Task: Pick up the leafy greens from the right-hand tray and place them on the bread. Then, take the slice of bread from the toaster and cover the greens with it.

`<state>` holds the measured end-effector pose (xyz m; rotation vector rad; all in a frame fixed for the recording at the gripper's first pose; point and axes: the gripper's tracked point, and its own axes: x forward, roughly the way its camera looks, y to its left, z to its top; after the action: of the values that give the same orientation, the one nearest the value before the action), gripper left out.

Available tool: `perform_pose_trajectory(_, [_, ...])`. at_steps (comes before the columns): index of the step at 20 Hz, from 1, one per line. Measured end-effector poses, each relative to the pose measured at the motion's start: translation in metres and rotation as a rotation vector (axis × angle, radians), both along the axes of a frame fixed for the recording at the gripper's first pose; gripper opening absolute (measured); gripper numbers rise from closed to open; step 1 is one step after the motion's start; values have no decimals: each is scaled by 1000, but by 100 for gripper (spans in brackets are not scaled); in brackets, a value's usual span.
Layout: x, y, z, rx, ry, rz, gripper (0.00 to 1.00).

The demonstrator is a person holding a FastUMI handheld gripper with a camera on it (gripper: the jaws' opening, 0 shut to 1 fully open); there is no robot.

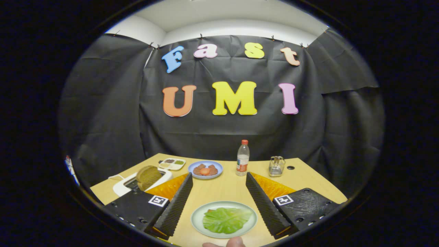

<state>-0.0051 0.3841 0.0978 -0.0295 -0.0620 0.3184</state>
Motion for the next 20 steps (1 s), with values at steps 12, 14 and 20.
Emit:
perform_pose_trajectory(12, [-17,164,-46,-8,65,65,96])
perform_pose_trajectory(14, [-4,172,-54,-2,95,21,95])
perform_pose_trajectory(20, [29,182,-73,17,209,-54,65])
